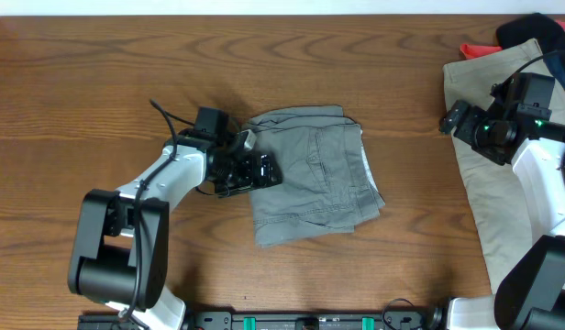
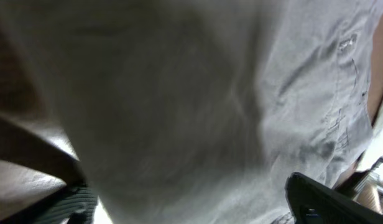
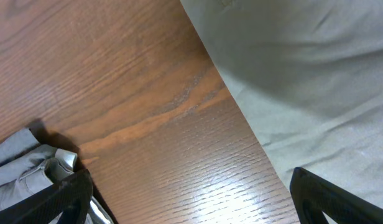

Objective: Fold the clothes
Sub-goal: 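Grasp the folded shorts' left side with the left gripper, then drag the folded shorts to the back-left table corner with the left gripper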

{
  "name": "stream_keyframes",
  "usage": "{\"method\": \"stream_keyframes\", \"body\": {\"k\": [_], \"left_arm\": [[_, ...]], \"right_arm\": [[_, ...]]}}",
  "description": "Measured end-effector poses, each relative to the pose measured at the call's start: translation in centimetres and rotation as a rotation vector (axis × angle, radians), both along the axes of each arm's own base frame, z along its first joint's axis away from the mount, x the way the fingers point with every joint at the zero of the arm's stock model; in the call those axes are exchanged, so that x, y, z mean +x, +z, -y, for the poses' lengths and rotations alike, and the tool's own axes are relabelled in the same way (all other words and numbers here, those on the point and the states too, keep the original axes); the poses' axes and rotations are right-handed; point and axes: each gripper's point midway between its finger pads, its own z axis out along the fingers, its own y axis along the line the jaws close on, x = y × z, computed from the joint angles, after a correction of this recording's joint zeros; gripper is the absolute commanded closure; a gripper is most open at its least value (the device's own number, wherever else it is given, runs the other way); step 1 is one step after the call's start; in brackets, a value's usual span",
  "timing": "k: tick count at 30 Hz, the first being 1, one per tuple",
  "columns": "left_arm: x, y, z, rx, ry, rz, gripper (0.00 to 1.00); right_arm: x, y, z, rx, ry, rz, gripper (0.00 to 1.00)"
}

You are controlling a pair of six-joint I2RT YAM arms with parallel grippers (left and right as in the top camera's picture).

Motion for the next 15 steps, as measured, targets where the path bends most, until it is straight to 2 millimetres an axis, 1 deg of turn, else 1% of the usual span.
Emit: {"method": "stream_keyframes", "body": {"k": [2,4,5,6,7,11,13,15], "left_arm": [[0.1,-0.3,0.2,-0.009,-0.002,-0.002,0.48],[0.3,-0.7,0.3,-0.014,0.001,-0.002,0.62],[0.5,-0.7,0.4,-0.018,0.003,0.004,0.71],[0.9,-0.7,0.4,-0.022,0.011,0.017,0.87],[1.2,-0.7,0.4,-0.025,0.020,0.023,0.94],[3.0,-0.5,0.0,-0.024,0.087,0.062,0.94],[4.2,-0.5,-0.9,-0.005,0.147,0.076,0.94],[5.6,-0.6,-2.3,0.017,0.221,0.098,0.94]], "right_arm": [[0.0,0.0,0.0,0.001,0.000,-0.001,0.01],[0.0,0.0,0.0,0.000,0.000,0.000,0.01],[0.0,0.0,0.0,0.000,0.000,0.000,0.01],[0.0,0.0,0.0,0.000,0.000,0.000,0.01],[0.0,0.0,0.0,0.000,0.000,0.000,0.01],[0.0,0.0,0.0,0.000,0.000,0.000,0.01],[0.0,0.0,0.0,0.000,0.000,0.000,0.01],[0.0,0.0,0.0,0.000,0.000,0.000,0.01]]}}
